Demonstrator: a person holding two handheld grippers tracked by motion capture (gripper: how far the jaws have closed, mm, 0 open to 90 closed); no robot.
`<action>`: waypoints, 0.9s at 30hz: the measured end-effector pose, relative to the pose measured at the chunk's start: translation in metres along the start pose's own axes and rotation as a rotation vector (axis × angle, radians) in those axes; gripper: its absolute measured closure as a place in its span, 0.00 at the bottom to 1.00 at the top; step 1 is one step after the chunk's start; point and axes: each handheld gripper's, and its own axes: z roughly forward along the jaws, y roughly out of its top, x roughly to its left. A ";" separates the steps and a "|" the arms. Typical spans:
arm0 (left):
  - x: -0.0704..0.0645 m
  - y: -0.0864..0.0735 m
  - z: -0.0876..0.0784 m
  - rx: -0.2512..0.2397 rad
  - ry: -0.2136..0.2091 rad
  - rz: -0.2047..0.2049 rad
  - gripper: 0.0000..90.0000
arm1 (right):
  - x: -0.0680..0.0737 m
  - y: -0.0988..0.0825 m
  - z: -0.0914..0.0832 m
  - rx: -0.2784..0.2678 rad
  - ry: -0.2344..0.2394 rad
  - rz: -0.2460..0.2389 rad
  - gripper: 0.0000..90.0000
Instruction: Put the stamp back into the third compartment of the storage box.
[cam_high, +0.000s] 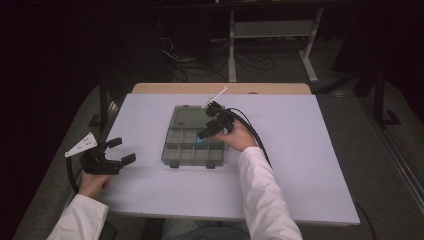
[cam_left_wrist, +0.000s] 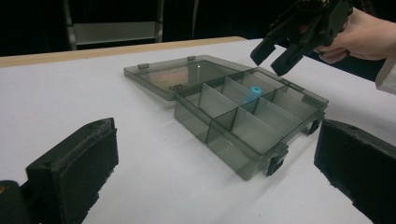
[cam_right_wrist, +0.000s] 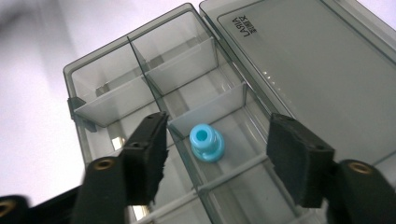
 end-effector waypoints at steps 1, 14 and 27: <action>0.000 0.000 0.000 0.002 0.000 0.002 0.00 | 0.000 0.000 0.000 0.000 0.000 0.000 0.32; -0.002 0.000 0.001 0.002 -0.008 0.002 0.00 | 0.008 -0.012 -0.027 -0.074 -0.039 0.050 0.00; 0.000 -0.001 0.000 0.008 -0.001 0.016 0.00 | 0.010 -0.035 -0.050 -0.158 -0.050 0.044 0.00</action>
